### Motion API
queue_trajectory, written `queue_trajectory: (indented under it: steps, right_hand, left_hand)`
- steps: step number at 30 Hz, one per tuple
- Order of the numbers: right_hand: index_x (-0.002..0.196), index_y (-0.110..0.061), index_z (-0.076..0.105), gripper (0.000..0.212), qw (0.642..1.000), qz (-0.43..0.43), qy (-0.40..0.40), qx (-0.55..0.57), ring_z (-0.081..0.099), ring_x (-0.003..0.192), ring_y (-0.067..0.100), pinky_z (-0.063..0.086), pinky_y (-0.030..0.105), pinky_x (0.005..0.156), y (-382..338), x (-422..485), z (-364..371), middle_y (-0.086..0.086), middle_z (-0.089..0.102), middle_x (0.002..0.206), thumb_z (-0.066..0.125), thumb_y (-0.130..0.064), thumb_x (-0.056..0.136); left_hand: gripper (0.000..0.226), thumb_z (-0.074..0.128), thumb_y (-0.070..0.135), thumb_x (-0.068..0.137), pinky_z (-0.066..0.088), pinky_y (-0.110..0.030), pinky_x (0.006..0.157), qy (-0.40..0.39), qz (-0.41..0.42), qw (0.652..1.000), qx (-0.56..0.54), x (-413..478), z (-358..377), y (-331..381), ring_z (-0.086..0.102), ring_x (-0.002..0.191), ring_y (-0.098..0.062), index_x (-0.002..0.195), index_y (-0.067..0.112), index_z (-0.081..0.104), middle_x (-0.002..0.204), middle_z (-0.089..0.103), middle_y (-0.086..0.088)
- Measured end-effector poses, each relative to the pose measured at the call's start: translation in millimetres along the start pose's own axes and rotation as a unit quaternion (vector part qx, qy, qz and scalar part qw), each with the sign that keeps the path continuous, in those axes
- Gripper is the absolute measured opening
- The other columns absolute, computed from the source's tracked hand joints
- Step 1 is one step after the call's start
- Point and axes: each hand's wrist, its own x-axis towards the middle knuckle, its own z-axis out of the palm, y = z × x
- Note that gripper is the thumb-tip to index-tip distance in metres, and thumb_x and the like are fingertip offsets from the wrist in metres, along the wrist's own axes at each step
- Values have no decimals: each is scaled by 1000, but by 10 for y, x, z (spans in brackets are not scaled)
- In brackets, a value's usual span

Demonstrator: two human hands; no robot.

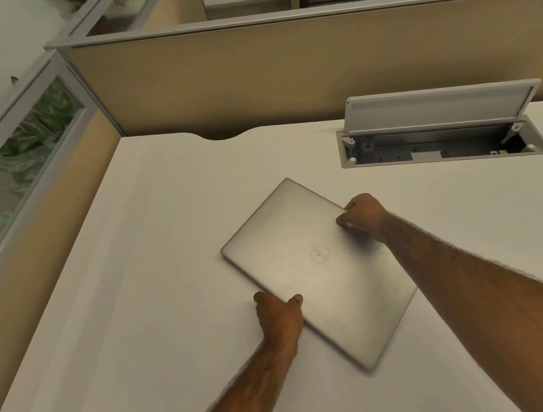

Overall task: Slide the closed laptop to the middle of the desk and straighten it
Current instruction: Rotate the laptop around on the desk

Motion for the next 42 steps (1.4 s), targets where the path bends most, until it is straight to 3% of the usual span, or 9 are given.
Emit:
queue_trajectory:
  steps: [4,9,11,13,15,17,25,32,42]
  right_hand:
    - [102,-4,73,29,999,-10,1,36,65,105,35,53,44,97,56,-77,-16,13,71,107,79,-19,78]
    - [72,-19,58,21,982,-24,40,183,48,73,20,38,30,65,296,-379,-152,-4,52,77,75,-19,84]
    - [66,-25,52,25,975,-7,108,193,45,69,20,37,33,69,508,-554,-243,-6,48,72,71,-24,83]
    - [87,-19,67,10,969,37,168,175,57,85,26,47,39,84,766,-771,-301,-2,62,87,69,-28,84]
    - [113,-9,69,34,954,90,209,196,63,102,29,47,37,92,995,-996,-280,7,68,111,71,-27,84]
    - [115,1,67,41,948,112,220,202,64,107,37,41,32,82,1171,-1186,-174,18,69,116,75,-23,84]
    - [109,1,61,50,957,150,124,215,69,94,42,59,50,80,1167,-1491,314,23,65,110,76,-37,81]
    - [136,-4,46,73,949,186,122,222,58,114,44,53,50,96,1069,-1558,498,21,46,132,75,-42,82]
    - [141,-9,41,89,925,223,157,265,51,123,43,50,51,98,1016,-1497,520,20,47,135,83,-49,73]
  left_hand:
    - [40,75,8,83,65,-46,73,-28,5,1000,6,56,-86,-26,70,98,-37,111,-7,52,115,65,-24]
    - [38,74,38,83,64,-49,63,-62,32,986,155,206,-331,66,68,58,-29,75,2,63,78,74,-19]
    - [48,62,59,84,57,-36,67,-30,95,924,370,299,-462,192,69,71,-30,65,15,55,84,76,-10]
    - [46,49,60,91,49,-33,73,42,187,841,505,394,-546,332,70,92,-30,79,18,60,99,73,-5]
    - [38,47,50,96,51,-37,78,90,273,810,511,492,-556,502,66,102,-31,98,16,63,106,70,-7]
    - [35,52,43,96,50,-41,86,105,322,798,499,603,-527,681,60,109,-31,109,13,62,114,64,-9]
    - [74,53,50,93,41,-46,109,-5,273,838,474,998,-293,941,46,132,-36,153,13,28,145,45,-15]
    - [67,55,52,88,46,-51,104,-1,233,883,408,1130,-236,1025,39,137,-33,145,19,41,143,43,-9]
    - [64,61,55,84,42,-45,106,18,207,906,368,1311,-127,1108,44,130,-39,137,19,55,136,50,-17]
